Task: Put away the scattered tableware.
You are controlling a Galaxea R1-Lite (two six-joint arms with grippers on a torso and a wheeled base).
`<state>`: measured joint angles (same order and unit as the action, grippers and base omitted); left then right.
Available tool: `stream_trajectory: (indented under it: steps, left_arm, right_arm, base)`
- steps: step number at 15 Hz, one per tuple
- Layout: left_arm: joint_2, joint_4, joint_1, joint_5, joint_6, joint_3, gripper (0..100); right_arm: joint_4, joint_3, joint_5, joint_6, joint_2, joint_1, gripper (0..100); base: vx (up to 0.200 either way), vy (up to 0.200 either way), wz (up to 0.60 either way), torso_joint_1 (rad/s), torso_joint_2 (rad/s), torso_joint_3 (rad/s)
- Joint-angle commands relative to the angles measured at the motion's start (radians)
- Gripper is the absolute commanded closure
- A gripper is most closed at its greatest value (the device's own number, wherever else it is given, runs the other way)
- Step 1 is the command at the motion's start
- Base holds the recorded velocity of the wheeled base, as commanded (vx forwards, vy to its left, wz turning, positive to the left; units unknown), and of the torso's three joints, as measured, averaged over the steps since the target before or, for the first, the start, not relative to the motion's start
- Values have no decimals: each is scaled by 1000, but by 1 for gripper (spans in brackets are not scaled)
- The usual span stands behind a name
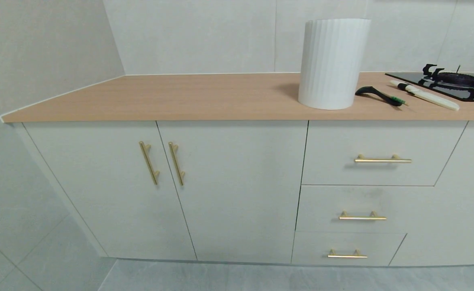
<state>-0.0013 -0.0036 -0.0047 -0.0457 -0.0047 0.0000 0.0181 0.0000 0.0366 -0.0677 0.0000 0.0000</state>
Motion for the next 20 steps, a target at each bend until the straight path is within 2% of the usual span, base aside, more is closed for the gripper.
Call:
stream_trajectory:
  steps: [1,9,14,20]
  left_arm:
    - [1,-1,0,0,-1,0,0]
    - [1,1,0,0,0,0,0]
    - [1,-1,0,0,-1,0,0]
    - [1,1,0,0,-3,0,0]
  right_arm:
    - [0,0,0,-1,2,0,0]
    - [0,0,0,0,2,0,0]
    - [0,0,0,0,2,0,0]
    - [0,0,0,-3,2,0,0]
  base:
    - [0,0,-600,2,2,2]
    - [0,0,0,0,0,0]
    - [0,-200,0,1,3,-1]
    - [0,0,0,0,0,0]
